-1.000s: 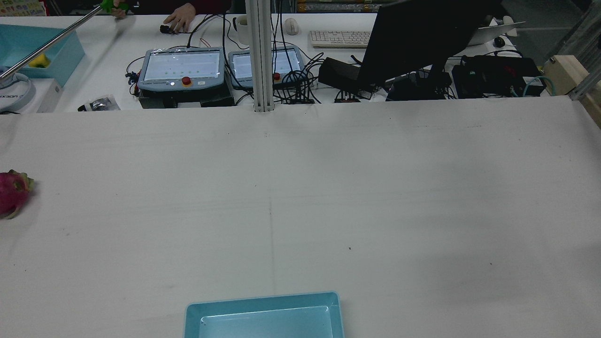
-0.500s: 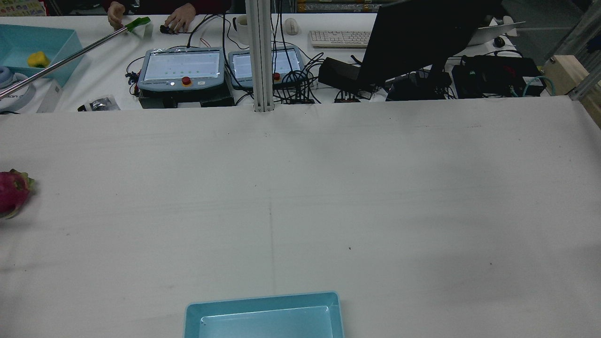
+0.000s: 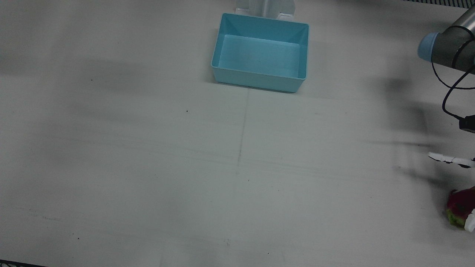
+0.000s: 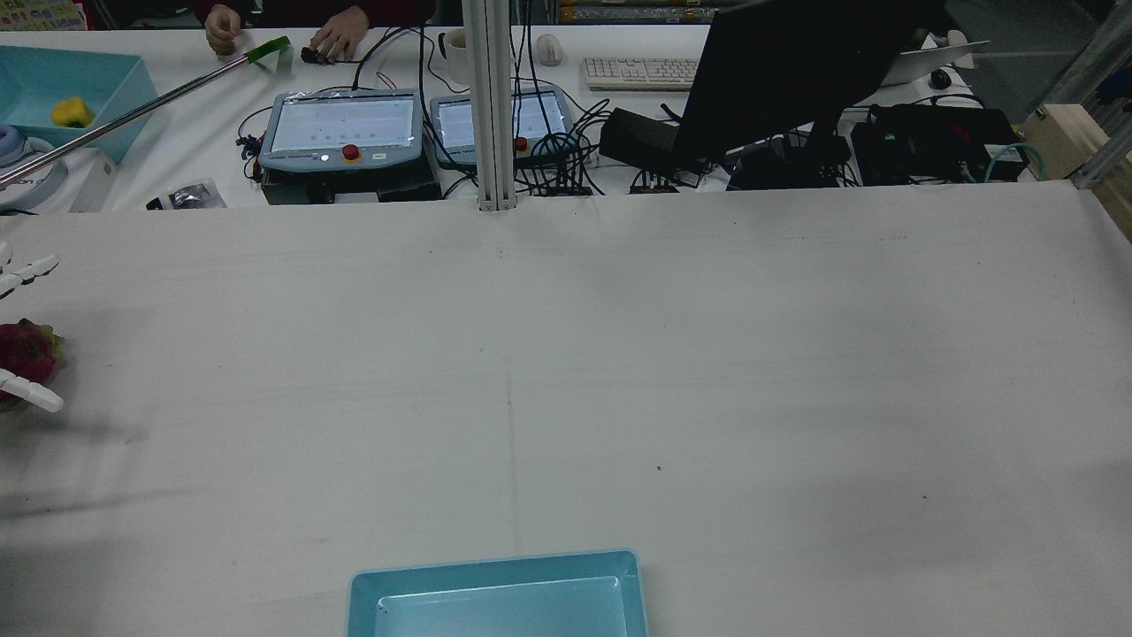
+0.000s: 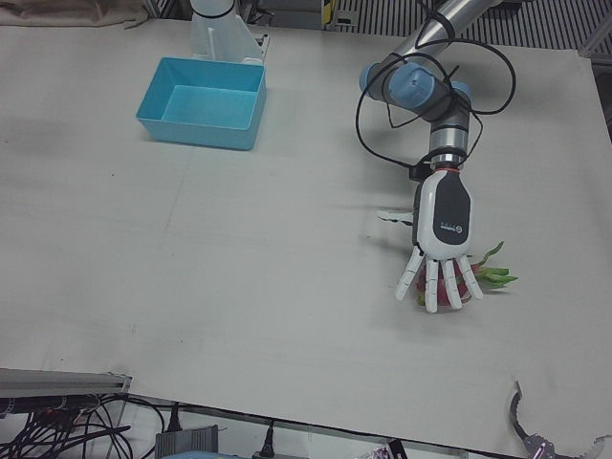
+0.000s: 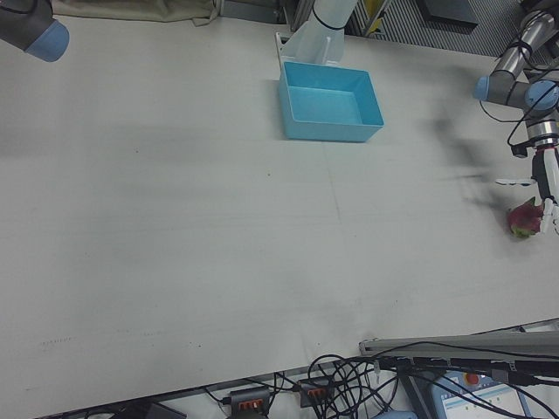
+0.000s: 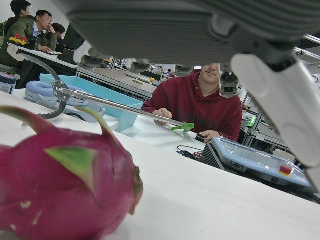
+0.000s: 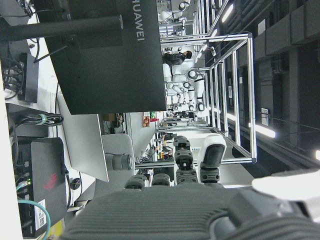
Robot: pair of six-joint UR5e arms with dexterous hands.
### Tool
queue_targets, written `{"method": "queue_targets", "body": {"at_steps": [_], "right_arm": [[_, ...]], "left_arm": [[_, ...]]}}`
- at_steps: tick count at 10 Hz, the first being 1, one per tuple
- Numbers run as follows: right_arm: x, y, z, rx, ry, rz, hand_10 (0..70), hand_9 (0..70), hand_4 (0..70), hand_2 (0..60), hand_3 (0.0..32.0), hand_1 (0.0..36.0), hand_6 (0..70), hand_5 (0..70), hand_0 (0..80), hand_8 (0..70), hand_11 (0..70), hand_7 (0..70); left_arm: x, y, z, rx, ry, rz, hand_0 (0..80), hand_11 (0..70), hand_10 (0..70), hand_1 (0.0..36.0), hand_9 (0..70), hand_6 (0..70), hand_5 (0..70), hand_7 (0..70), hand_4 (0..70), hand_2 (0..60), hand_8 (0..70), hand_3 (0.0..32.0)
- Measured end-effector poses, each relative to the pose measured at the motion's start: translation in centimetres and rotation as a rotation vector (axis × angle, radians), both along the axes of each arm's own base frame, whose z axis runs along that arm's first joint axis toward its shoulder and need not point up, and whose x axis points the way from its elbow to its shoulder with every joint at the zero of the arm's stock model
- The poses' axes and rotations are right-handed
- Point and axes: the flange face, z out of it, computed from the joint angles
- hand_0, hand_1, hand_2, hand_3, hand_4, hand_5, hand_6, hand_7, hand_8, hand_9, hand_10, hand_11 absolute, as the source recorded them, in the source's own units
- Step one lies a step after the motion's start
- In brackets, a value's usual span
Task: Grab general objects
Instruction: 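Move the left hand down beside the pink dragon fruit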
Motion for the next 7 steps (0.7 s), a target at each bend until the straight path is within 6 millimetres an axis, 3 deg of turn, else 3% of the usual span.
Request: {"method": "queue_targets", "body": {"at_steps": [2,3,7], "right_arm": [[0.0,0.0,0.0,0.000,0.000,0.000,0.0,0.0,0.0,0.0,0.0,0.0,0.0,0.0,0.0,0.0,0.0,0.0],[0.0,0.0,0.0,0.000,0.000,0.000,0.0,0.0,0.0,0.0,0.0,0.0,0.0,0.0,0.0,0.0,0.0,0.0],[0.0,0.0,0.0,0.000,0.000,0.000,0.0,0.0,0.0,0.0,0.0,0.0,0.0,0.0,0.0,0.0,0.0,0.0]], "left_arm": [[2.1,0.0,1.5,-0.041,-0.047,0.004,52.3,0.0,0.0,14.8,0.0,0.0,3.3,0.8,0.0,0.0,0.0,32.0],[2.1,0.1,2.0,-0.059,-0.059,-0.001,51.8,0.0,0.0,14.8,0.0,0.0,3.0,0.4,0.0,0.0,0.0,32.0],[-1.0,-0.3,2.7,-0.117,-0.033,-0.072,50.0,0.0,0.0,13.4,0.0,0.0,0.4,0.0,0.0,0.0,0.0,32.0]]}}
